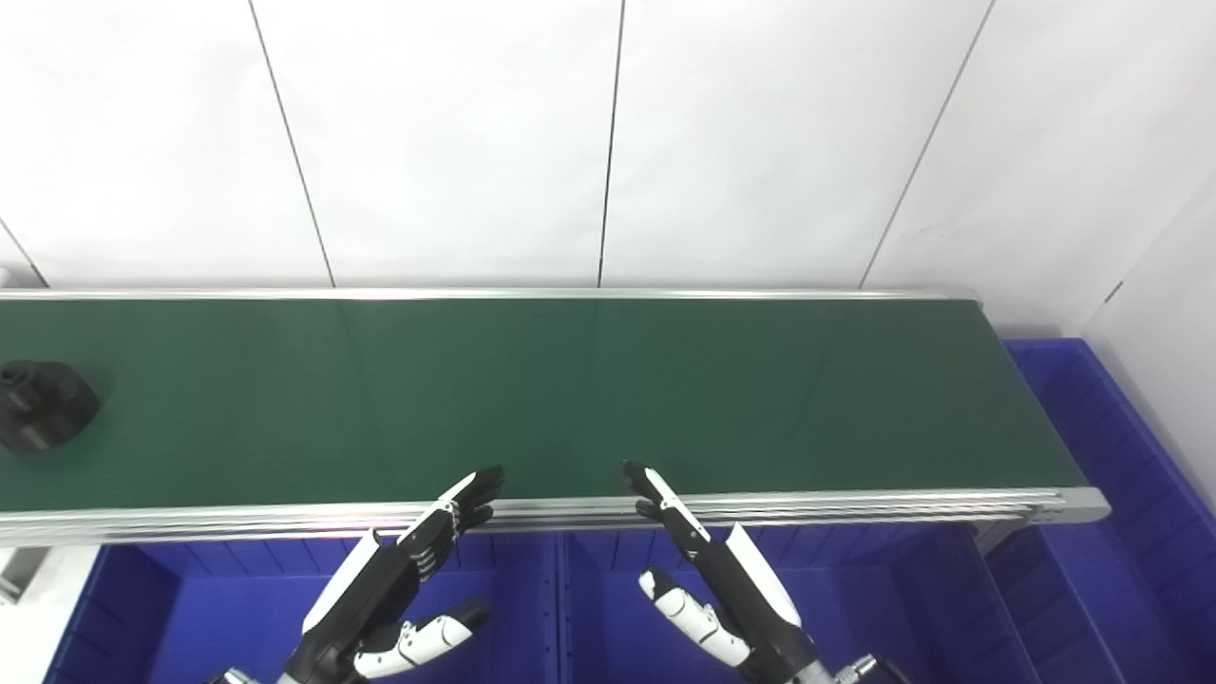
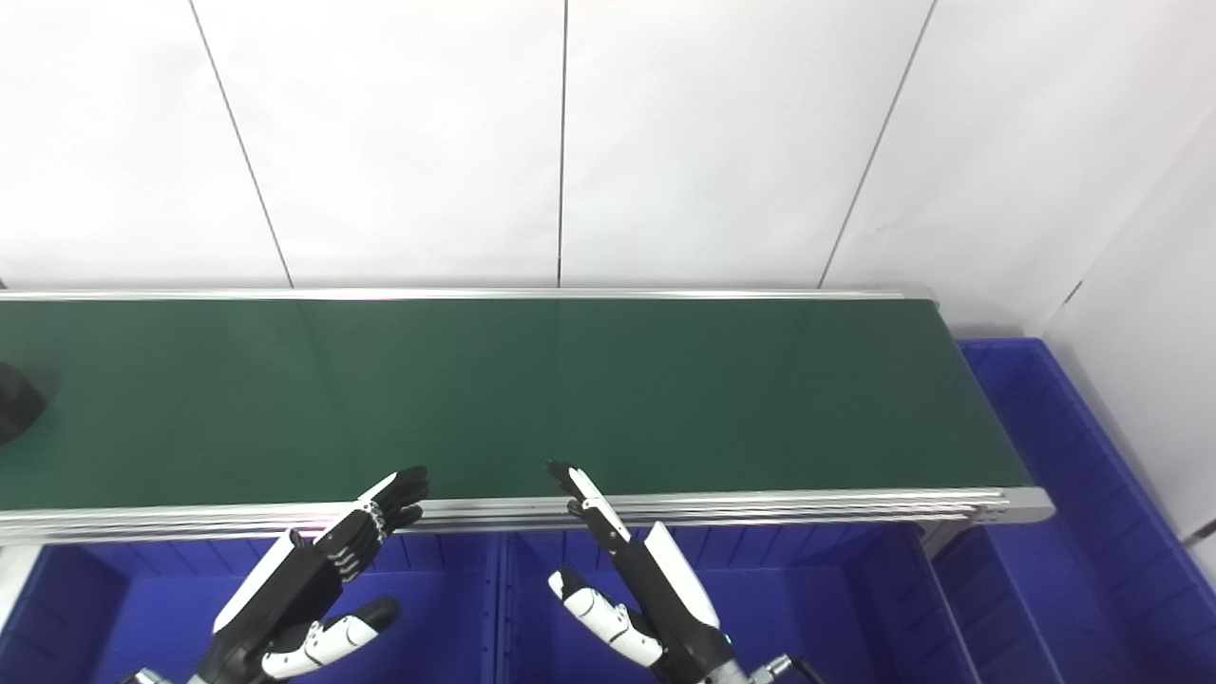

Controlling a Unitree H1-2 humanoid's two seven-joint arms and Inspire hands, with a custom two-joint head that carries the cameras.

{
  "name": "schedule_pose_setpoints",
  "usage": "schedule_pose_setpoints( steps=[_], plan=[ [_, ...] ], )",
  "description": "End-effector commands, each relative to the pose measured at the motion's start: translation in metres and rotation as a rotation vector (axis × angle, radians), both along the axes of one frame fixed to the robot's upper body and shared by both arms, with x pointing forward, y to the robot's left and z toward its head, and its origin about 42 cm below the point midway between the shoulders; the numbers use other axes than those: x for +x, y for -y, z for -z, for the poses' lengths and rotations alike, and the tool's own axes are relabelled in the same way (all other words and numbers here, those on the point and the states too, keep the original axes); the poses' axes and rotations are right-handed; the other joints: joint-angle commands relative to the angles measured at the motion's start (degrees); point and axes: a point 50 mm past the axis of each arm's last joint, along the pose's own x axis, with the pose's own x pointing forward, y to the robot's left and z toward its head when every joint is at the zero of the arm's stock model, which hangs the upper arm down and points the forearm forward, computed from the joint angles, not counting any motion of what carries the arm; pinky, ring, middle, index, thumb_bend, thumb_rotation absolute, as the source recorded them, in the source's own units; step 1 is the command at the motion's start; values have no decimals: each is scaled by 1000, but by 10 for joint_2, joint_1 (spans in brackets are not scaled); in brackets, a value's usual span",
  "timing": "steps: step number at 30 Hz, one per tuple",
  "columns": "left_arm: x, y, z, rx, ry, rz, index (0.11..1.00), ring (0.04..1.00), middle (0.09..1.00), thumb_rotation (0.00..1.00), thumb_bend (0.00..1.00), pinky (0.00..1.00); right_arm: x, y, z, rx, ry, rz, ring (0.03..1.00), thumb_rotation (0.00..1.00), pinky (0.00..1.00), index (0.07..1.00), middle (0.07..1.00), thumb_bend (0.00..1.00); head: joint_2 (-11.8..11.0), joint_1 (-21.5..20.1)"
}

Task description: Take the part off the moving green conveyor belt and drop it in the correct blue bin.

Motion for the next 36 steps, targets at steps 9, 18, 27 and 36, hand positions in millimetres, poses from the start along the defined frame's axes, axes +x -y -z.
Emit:
schedule_pose_setpoints(
  steps=[9,18,27,36],
  plan=[
    [7,-3,-13,-8,76,4,944,967,965,567,301,946,5,-5,-14,24,76,-16,983,954,936,985,999,419,3,-11],
    [6,-2,-15,-13,76,5,945,970,968,587,299,948,4,-5,-13,35,64,-11,972,943,917,980,992,435,7,-4],
    [6,-3,-18,-16,69,9,942,972,966,575,287,952,3,-7,-13,35,62,-16,975,940,923,985,998,423,9,-1],
    [6,-2,-15,-19,66,13,942,968,964,562,283,949,2,-7,-11,34,60,-14,982,950,929,984,998,419,-14,30]
  ],
)
